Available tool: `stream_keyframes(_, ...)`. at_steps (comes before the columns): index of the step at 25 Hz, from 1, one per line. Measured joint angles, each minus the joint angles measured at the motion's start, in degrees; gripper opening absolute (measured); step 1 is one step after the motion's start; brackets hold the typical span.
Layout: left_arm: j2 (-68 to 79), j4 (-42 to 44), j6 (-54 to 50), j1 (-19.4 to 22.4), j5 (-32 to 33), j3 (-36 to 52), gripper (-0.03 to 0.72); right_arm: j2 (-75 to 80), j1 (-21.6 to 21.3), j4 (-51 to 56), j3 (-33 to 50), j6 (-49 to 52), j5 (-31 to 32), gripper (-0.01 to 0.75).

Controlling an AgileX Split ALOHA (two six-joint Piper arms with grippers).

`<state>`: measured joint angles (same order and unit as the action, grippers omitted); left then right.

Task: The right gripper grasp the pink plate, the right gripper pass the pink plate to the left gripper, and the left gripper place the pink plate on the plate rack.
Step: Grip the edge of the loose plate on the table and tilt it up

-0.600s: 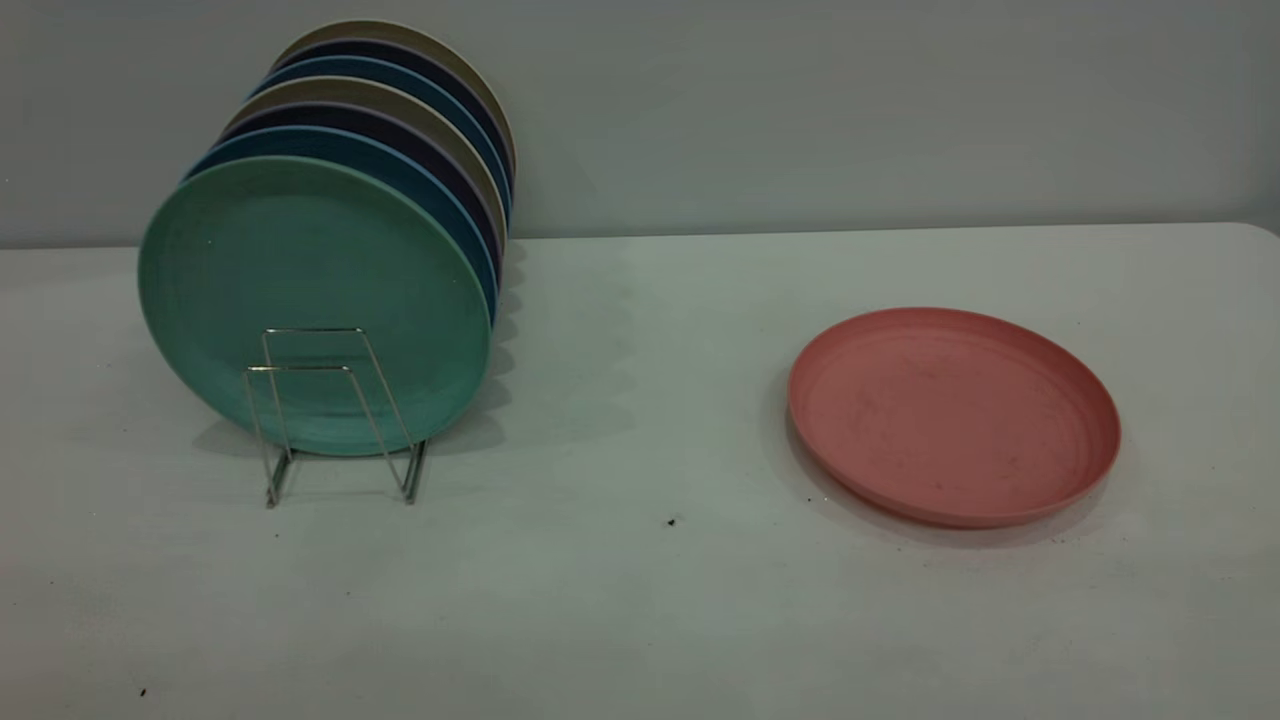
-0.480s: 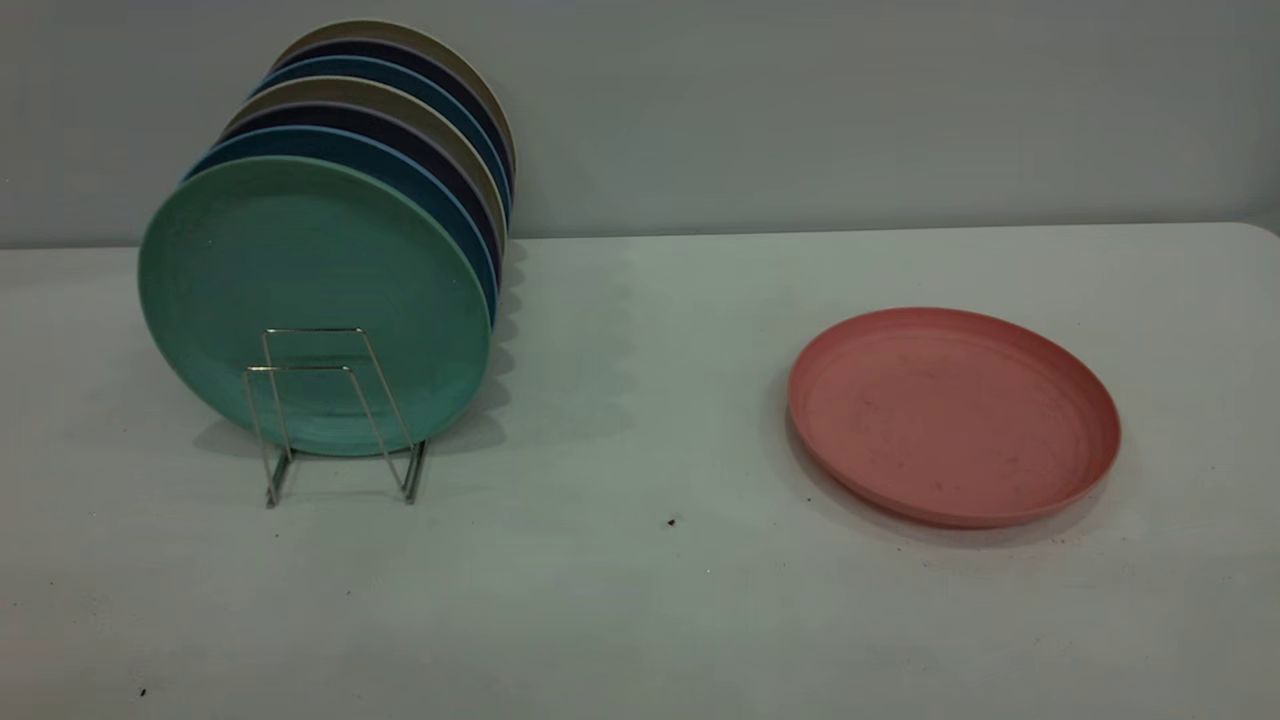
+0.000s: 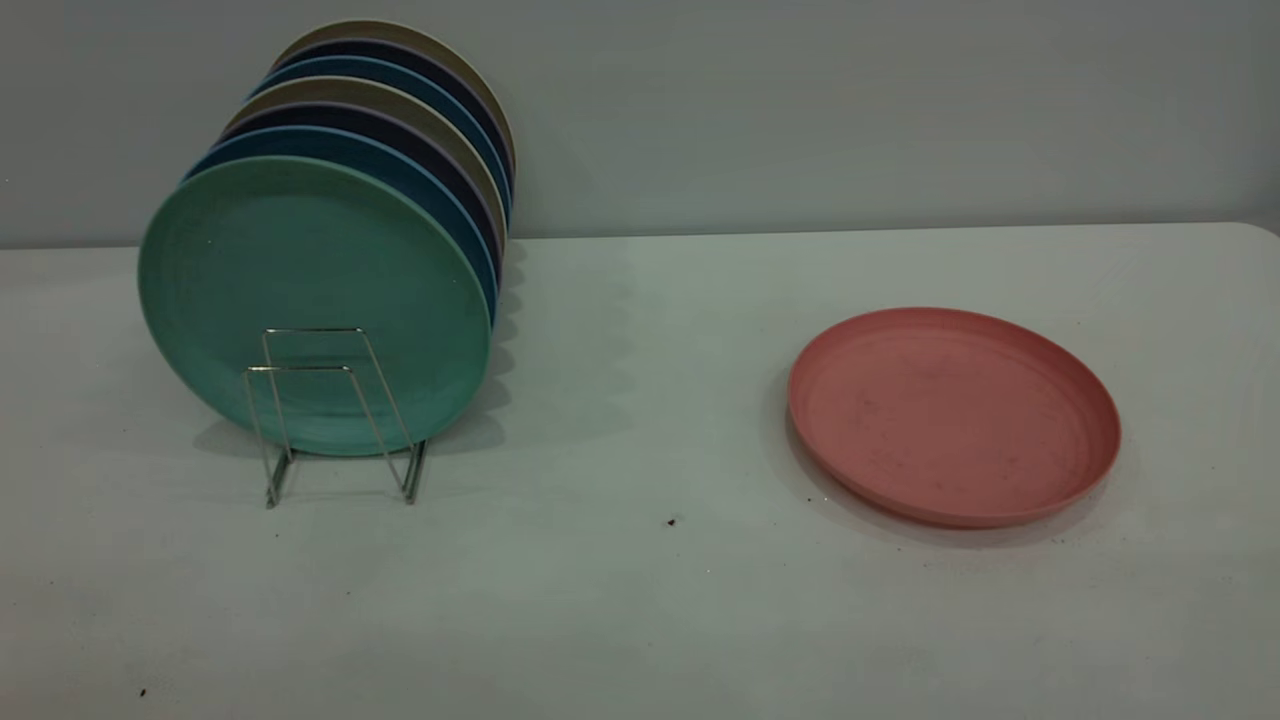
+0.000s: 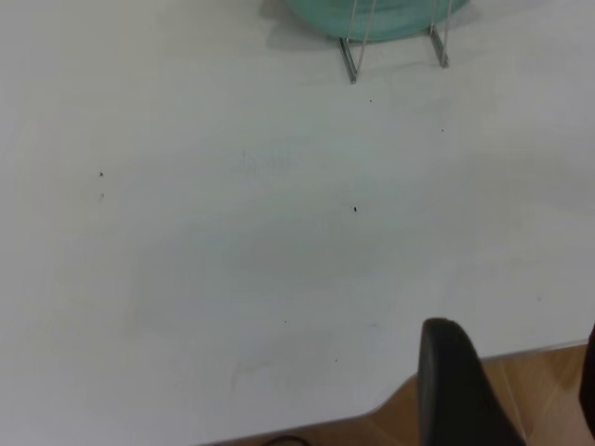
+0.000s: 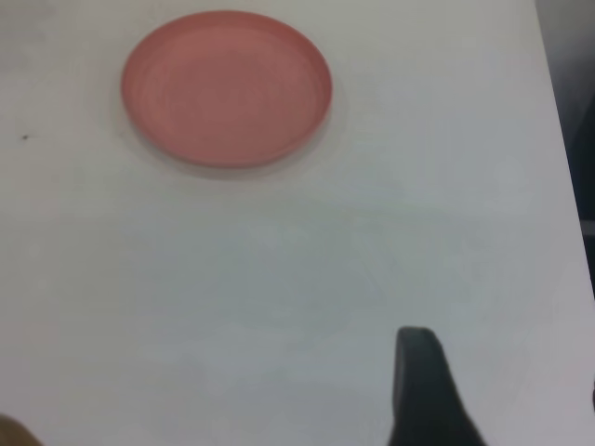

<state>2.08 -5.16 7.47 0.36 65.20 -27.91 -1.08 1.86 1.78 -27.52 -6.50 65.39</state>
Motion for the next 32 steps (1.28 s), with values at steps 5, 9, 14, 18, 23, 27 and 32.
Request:
stream_keyframes(5,0.0,0.0,0.0,0.0,0.0,0.0,0.36,0.0,0.0,0.0,0.0,0.0,0.0,0.44)
stream_keyframes(9,0.0,0.0,0.0,0.0,0.0,0.0,0.36,0.0,0.0,0.0,0.0,0.0,0.0,0.44)
stream_keyframes(14,0.0,0.0,0.0,0.0,0.0,0.0,0.36,0.0,0.0,0.0,0.0,0.0,0.0,0.44)
stream_keyframes(18,0.0,0.0,0.0,0.0,0.0,0.0,0.36,0.0,0.0,0.0,0.0,0.0,0.0,0.44)
stream_keyframes(23,0.0,0.0,0.06,0.0,0.0,0.0,0.36,0.0,0.0,0.0,0.0,0.0,0.0,0.44)
stream_keyframes(27,0.0,0.0,0.11,0.0,0.0,0.0,0.36,0.0,0.0,0.0,0.0,0.0,0.0,0.44)
stream_keyframes(32,0.0,-1.33,0.18,0.0,-0.13,0.0,0.36,0.0,0.0,0.0,-0.06,-1.08,-0.36,0.44)
